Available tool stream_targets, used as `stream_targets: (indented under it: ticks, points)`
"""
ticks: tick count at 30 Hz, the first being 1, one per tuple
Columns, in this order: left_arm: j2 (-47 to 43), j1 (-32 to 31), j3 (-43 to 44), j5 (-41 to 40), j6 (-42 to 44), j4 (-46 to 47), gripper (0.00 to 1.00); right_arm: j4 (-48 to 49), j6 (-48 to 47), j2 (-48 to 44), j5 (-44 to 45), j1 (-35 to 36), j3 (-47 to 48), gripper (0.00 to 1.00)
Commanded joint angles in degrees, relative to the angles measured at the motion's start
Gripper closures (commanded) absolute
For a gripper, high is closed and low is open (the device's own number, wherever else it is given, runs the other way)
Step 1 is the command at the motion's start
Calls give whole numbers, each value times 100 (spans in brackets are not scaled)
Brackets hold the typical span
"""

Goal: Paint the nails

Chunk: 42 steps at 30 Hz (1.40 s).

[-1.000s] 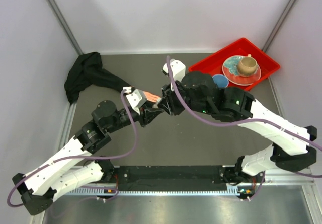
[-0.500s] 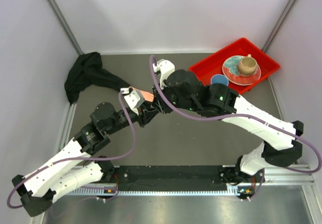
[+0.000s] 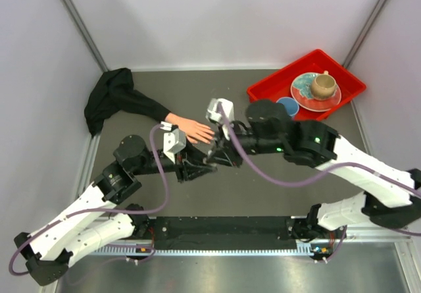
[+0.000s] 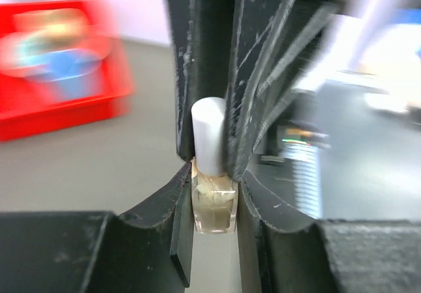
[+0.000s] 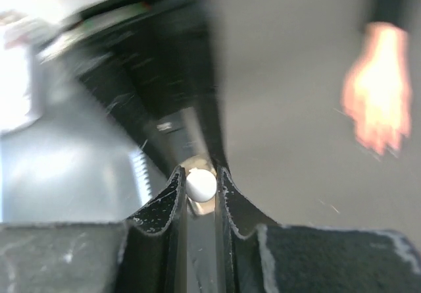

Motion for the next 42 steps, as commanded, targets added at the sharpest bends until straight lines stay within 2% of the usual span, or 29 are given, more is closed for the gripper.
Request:
stream_targets:
  ticks: [1, 2, 5, 8, 9, 10, 12, 13, 16, 18, 21, 24, 31, 40, 42]
  points:
    - [398, -96, 462, 3302, -1434, 1468, 100, 1285, -713, -661, -2375, -103, -722, 100]
    - [478, -96, 498, 3505, -1663, 1827, 100, 1303, -888, -696, -2481, -103, -758, 100]
    - [523, -96, 586, 3377, -1579, 1577, 100, 1233, -925, -740, -2588, -112, -749, 100]
    - [392, -96, 700, 2779, -999, 1103, 100, 1180, -828, -828, -2299, -121, -749, 100]
    - [357, -96, 744, 2621, -667, 727, 100, 1163, -784, -846, -1958, -121, -732, 100]
    - [339, -96, 822, 2028, -472, 567, 100, 1075, -549, -837, -1685, -121, -706, 100]
    - [295, -96, 884, 1270, 20, 41, 100, 917, -258, -785, -713, -121, -530, 83]
    - [286, -96, 876, 492, 135, -49, 100, 812, 109, -680, -341, -121, -425, 68]
    - [251, -96, 719, -908, 478, -138, 100, 469, 943, -565, 899, -121, -161, 49]
    - [259, -96, 621, -1281, 610, -138, 100, 310, 1333, -538, 1496, -112, -73, 46]
    - [268, -96, 463, -1704, 795, -50, 100, 162, 1685, -424, 1902, -112, 120, 46]
    - [260, -96, 375, -1959, 830, 11, 100, -137, 1765, -126, 2246, -121, 507, 51]
    - [216, -96, 199, -2214, 699, 170, 100, -129, 1826, 419, 2167, -121, 972, 58]
    - [224, -96, 129, -2215, 699, 249, 100, -147, 1783, 833, 1992, -112, 1096, 59]
    - [242, -96, 120, -2188, 699, 258, 100, -121, 1765, 859, 1956, -112, 1096, 64]
